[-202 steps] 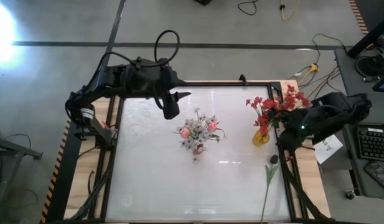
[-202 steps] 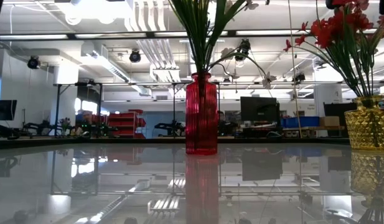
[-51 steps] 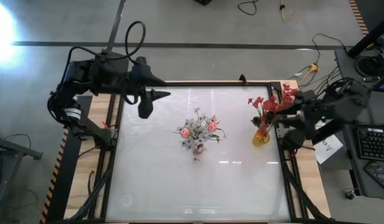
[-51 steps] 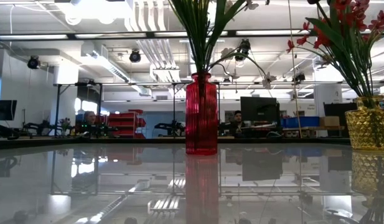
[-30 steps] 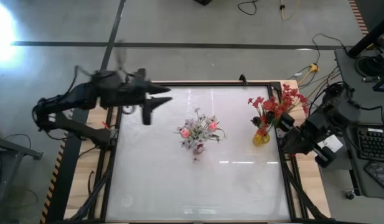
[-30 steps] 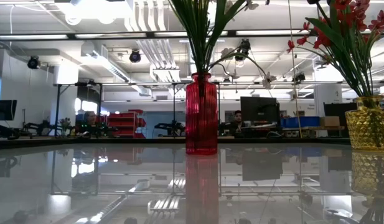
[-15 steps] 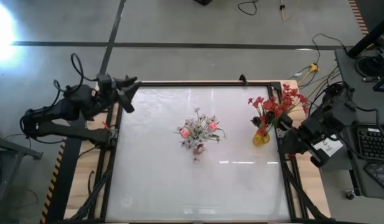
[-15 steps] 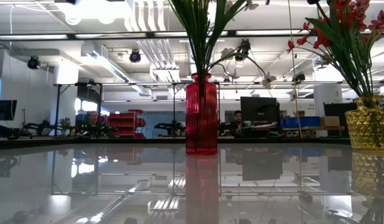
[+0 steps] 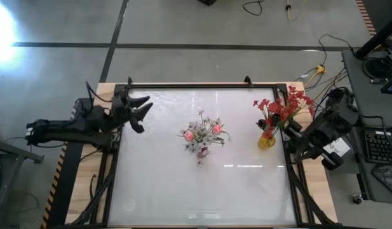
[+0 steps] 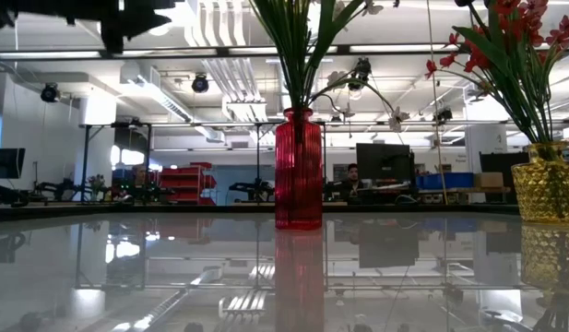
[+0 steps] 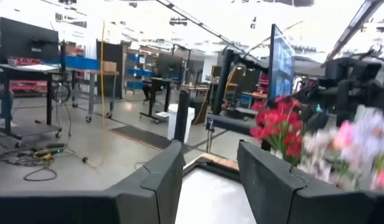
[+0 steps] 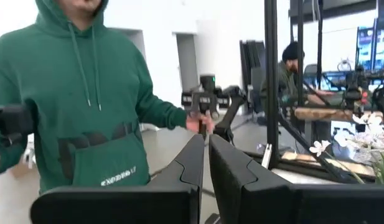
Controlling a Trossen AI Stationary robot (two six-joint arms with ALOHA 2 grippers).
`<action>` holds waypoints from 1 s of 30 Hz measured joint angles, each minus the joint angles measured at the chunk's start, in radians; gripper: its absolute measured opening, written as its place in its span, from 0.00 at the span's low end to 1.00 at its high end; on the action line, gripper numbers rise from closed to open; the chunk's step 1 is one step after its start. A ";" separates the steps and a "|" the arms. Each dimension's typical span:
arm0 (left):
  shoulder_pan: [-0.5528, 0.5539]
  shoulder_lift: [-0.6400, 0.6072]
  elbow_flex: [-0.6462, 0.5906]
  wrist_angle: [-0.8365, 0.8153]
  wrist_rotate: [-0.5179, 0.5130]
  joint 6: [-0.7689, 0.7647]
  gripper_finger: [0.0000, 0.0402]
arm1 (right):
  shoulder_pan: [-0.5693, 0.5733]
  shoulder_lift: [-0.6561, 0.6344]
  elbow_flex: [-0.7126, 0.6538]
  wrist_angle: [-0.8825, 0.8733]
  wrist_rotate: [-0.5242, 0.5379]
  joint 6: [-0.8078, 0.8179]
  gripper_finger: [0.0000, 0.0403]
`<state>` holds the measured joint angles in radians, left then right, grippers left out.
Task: Sort flowers into vase by color
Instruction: Return to Home Position
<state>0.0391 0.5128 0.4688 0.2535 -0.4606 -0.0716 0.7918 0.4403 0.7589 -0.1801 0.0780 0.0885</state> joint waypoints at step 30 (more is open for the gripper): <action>-0.006 -0.157 -0.453 0.324 0.139 0.149 0.35 | 0.000 -0.304 -0.747 0.722 -0.050 0.070 0.04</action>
<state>0.0334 0.3555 0.0159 0.5779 -0.3218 0.0772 0.7918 0.1366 0.0121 0.5422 0.0285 0.1581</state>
